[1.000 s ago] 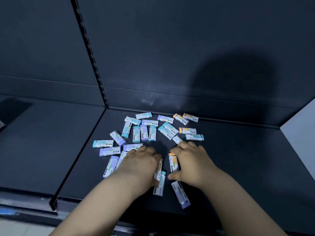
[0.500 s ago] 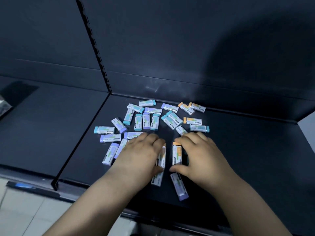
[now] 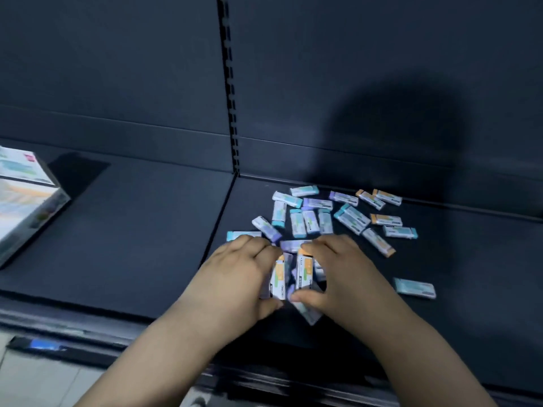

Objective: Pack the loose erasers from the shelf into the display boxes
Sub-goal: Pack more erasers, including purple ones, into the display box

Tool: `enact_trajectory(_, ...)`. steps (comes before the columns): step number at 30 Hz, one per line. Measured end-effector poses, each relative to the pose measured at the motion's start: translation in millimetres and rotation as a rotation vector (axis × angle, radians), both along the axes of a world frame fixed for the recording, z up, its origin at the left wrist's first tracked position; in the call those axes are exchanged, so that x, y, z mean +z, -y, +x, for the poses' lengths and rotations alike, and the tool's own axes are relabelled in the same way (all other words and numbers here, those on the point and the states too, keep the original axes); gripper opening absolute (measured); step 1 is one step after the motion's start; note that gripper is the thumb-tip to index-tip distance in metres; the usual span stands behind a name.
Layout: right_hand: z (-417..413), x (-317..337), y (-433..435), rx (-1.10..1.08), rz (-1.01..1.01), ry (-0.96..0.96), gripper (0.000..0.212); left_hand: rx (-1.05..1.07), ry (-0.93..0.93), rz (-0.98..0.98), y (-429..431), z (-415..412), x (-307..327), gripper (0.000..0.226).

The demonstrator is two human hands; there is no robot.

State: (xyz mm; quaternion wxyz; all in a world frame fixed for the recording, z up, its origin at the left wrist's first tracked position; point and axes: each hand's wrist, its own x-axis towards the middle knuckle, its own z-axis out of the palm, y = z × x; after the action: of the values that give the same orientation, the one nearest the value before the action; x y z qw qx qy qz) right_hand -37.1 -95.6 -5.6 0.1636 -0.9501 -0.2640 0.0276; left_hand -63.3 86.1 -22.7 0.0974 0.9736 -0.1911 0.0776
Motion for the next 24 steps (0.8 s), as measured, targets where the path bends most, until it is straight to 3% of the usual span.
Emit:
enact_trajectory(11,-30,8,-159,-0.03,0.065,0.041,0.074,-0.013,0.011,-0.008,-167,-12,8,0.071)
enact_trajectory(24,-22,7,-186,0.037,0.058,0.044,0.072,0.036,0.02,0.039,-195,-17,7,0.073)
